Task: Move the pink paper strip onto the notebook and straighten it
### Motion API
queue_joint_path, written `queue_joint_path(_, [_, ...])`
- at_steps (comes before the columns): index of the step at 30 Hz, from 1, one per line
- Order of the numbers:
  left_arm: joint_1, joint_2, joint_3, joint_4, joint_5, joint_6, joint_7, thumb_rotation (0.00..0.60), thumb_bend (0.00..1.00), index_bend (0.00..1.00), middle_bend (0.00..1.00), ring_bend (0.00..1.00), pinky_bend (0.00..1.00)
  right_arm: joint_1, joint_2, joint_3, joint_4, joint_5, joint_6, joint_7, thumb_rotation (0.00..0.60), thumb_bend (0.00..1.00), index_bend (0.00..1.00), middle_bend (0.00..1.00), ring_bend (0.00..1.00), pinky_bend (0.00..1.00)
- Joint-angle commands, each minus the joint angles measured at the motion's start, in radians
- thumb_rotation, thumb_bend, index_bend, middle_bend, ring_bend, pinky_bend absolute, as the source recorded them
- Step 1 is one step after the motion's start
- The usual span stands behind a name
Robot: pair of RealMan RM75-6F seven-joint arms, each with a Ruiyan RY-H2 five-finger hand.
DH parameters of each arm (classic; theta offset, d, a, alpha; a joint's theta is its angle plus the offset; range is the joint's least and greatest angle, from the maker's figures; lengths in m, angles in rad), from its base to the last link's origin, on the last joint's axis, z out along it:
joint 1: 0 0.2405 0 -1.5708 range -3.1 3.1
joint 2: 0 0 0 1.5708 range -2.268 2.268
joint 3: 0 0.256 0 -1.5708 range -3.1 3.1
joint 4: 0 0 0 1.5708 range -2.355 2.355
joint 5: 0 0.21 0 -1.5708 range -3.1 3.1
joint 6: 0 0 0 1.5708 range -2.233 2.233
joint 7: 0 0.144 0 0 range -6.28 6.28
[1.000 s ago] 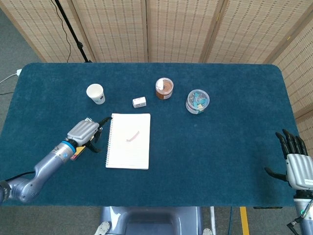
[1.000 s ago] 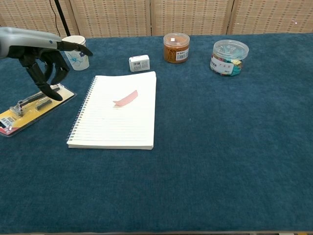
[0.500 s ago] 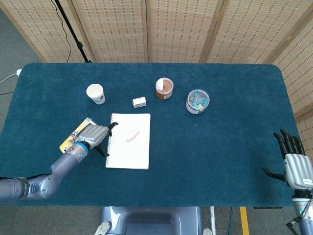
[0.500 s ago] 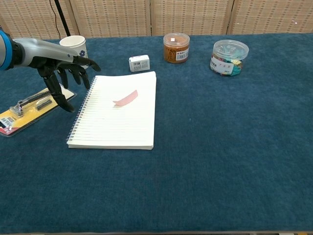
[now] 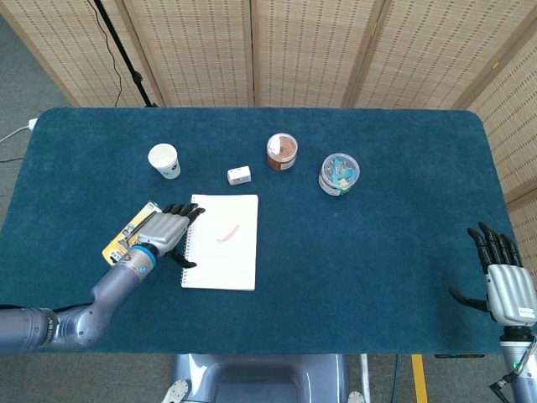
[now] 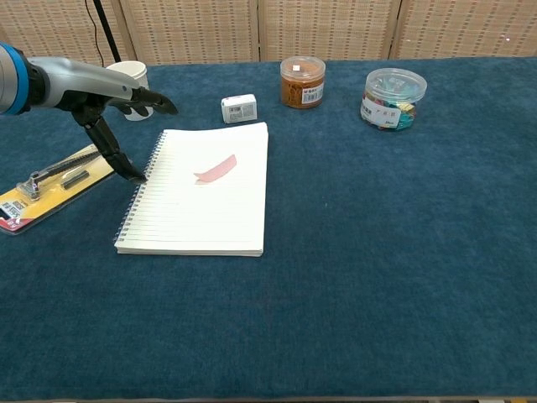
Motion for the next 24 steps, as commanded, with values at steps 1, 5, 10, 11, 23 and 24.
queue_joint_path(1, [-0.015,-0.029,0.004,0.023,-0.023,0.004,0.017,0.446,0.00,0.12,0.00,0.00,0.00,-0.002,0.002,0.002,-0.002,-0.003,-0.001,0.003,0.600,0.00,0.00,0.00,0.00,0.00])
queue_joint_path(5, [-0.034,-0.071,0.007,0.053,-0.055,0.010,0.039,0.445,0.00,0.15,0.00,0.00,0.00,-0.005,0.005,0.005,-0.004,-0.005,-0.004,0.008,0.600,0.00,0.00,0.00,0.00,0.00])
queue_joint_path(10, [-0.053,-0.108,0.009,0.074,-0.085,0.026,0.063,0.445,0.00,0.18,0.00,0.00,0.00,-0.008,0.007,0.010,-0.006,-0.006,-0.010,0.016,0.600,0.00,0.00,0.00,0.00,0.00])
queue_joint_path(11, [-0.055,-0.113,0.010,0.076,-0.089,0.029,0.067,0.444,0.00,0.19,0.00,0.00,0.00,-0.008,0.008,0.010,-0.006,-0.007,-0.010,0.016,0.600,0.00,0.00,0.00,0.00,0.00])
queue_joint_path(23, [-0.072,-0.190,0.013,0.119,-0.098,0.052,0.107,0.438,0.00,0.22,0.00,0.00,0.00,-0.012,0.015,0.016,-0.013,-0.016,-0.025,0.036,0.600,0.00,0.00,0.00,0.00,0.00])
queue_joint_path(24, [-0.074,-0.194,0.013,0.121,-0.100,0.053,0.110,0.439,0.00,0.22,0.00,0.00,0.00,-0.013,0.015,0.016,-0.014,-0.017,-0.025,0.036,0.600,0.00,0.00,0.00,0.00,0.00])
